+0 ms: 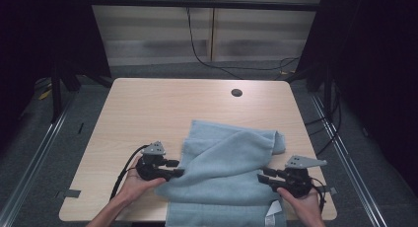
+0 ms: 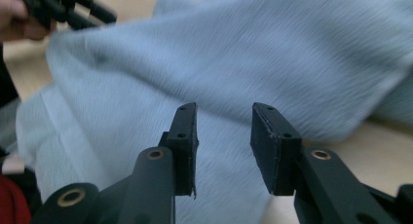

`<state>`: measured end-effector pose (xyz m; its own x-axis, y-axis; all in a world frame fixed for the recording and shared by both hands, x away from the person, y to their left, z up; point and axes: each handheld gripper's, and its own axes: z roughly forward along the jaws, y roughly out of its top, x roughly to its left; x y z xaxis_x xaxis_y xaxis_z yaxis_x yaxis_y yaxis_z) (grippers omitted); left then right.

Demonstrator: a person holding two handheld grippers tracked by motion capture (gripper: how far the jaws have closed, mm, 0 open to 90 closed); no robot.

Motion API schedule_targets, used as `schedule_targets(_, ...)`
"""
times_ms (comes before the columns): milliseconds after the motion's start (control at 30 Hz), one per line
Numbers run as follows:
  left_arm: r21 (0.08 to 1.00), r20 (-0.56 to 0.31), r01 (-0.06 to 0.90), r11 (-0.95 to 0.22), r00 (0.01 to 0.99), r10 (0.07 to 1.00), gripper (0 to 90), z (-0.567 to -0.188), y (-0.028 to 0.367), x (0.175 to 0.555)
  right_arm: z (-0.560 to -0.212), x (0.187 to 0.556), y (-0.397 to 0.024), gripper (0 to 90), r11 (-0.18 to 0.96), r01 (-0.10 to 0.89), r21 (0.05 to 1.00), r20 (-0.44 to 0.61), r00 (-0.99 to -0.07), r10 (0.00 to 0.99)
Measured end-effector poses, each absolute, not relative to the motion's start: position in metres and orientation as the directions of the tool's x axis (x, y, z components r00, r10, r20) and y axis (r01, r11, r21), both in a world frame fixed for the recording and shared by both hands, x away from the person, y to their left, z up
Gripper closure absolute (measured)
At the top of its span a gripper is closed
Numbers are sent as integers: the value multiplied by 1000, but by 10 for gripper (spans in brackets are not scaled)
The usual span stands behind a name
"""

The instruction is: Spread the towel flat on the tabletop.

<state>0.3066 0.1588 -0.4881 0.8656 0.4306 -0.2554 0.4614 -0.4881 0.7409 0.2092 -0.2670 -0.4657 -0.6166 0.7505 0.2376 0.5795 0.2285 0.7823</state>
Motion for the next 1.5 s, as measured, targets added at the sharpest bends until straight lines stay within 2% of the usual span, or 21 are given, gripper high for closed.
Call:
schedule_targets(67,726,-279,482,-491,859,430,431,-494,155,307,-478,213,-260,574,247,605,757,248,-615,748)
schedule_targets(133,732,-270,455,-507,877,397,435,-493,155,302,-488,218,-252,532,281,624,730,239,-617,750)
schedule_targets(233,719,-242,429,-547,892,382,590,-494,154,295,-493,220,-245,540,328,630,704,221,-633,742)
schedule_targets(333,723,-209,405,-559,900,382,660,-495,156,284,-499,215,-237,670,359,633,686,242,-663,708)
schedule_targets(367,721,-209,407,-560,899,384,660,-494,159,281,-499,215,-237,670,359,633,686,242,-663,708)
schedule_targets(400,717,-227,413,-561,900,373,704,-493,168,274,-500,207,-233,726,361,636,682,276,-682,678)
schedule_targets(533,712,-272,428,-556,899,343,798,-492,183,258,-500,191,-223,776,389,628,674,302,-715,631)
schedule_targets(567,720,-293,418,-554,906,304,820,-490,193,244,-497,179,-215,812,415,606,679,292,-741,604)
schedule_targets(633,731,-325,428,-532,903,281,851,-488,203,235,-492,168,-210,818,417,593,689,294,-755,586)
schedule_targets(733,753,-328,431,-497,901,284,872,-485,208,233,-488,162,-211,827,384,589,710,314,-754,577)
schedule_targets(800,782,-316,439,-442,891,327,873,-478,207,245,-475,163,-218,822,336,570,750,276,-731,625)
schedule_targets(900,793,-296,439,-423,883,364,872,-475,203,257,-466,170,-226,809,297,564,771,258,-702,664)
schedule_targets(933,794,-293,448,-410,874,387,862,-474,198,269,-464,178,-233,804,281,564,776,220,-660,718)
schedule_targets(967,792,-297,457,-405,868,397,850,-475,195,275,-467,183,-237,797,268,574,774,217,-638,739)
schedule_targets(1000,792,-297,457,-405,868,397,823,-475,195,275,-471,188,-241,741,257,594,762,227,-616,754)
schedule_targets(1100,785,-294,470,-404,856,425,722,-477,184,295,-485,197,-252,710,257,636,728,235,-583,778)
schedule_targets(1200,793,-306,488,-364,837,454,694,-475,178,311,-479,204,-259,648,230,614,755,233,-579,781)
schedule_targets(1267,794,-259,469,-387,837,482,693,-476,169,322,-470,213,-258,615,232,600,766,221,-584,781)
schedule_targets(1433,756,-206,474,-452,827,524,598,-493,146,336,-474,251,-249,529,259,595,761,193,-589,785)
schedule_targets(1500,741,-122,425,-520,847,518,620,-500,141,333,-482,263,-244,509,292,602,744,171,-593,787)
